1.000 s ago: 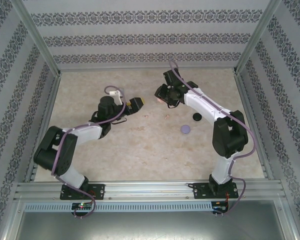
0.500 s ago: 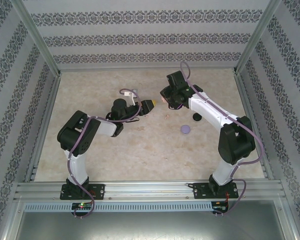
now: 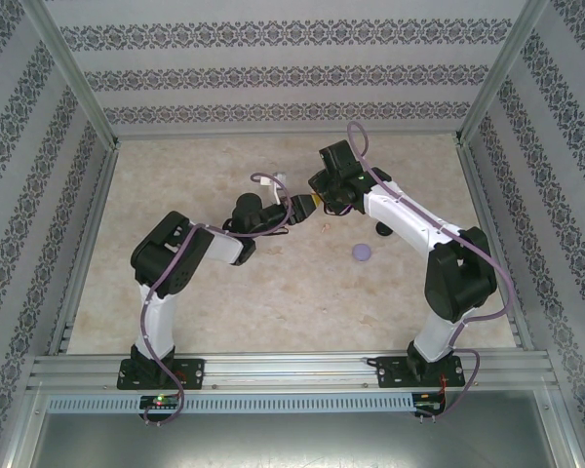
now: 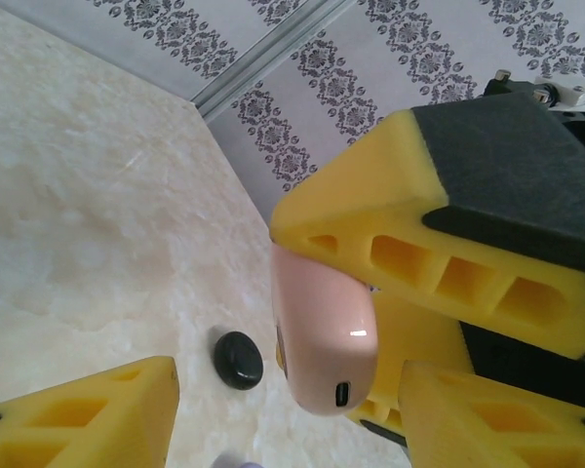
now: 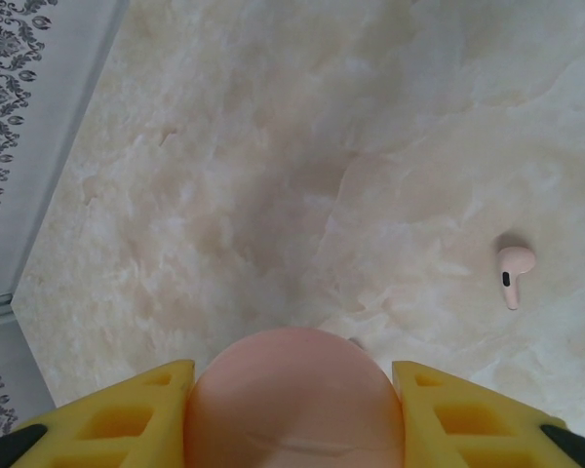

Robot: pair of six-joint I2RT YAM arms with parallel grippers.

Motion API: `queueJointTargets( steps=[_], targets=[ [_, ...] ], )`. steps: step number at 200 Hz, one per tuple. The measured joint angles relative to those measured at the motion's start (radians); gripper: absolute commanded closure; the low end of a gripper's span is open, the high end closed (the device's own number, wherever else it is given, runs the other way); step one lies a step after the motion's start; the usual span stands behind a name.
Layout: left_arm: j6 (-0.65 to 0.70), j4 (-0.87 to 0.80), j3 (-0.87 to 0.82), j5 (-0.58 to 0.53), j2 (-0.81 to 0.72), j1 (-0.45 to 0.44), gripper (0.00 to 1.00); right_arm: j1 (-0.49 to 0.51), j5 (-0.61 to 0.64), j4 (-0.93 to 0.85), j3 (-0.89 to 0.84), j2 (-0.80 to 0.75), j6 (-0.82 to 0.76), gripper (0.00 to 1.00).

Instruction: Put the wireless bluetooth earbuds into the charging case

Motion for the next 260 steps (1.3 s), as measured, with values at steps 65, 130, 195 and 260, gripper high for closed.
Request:
queueJointTargets(
  steps=[65,130,195,260],
  targets=[
    [-0.019,0.032,0.029,-0.023,0.040,-0.005,0.48,0.000,0.000,0.007,-0.002,0.000,0.000,0.67],
    [-0.042,0.075,0.061,-0.035,0.072,-0.018,0.65,0.000,0.000,0.013,-0.009,0.000,0.001,0.67],
    [-0.053,0.089,0.063,-0.046,0.073,-0.020,0.84,0.000,0.009,0.023,-0.016,0.000,0.004,0.67],
    [-0.053,0.098,0.063,-0.049,0.073,-0.020,1.00,0.000,0.010,0.032,-0.017,0.000,0.016,0.31]
  ],
)
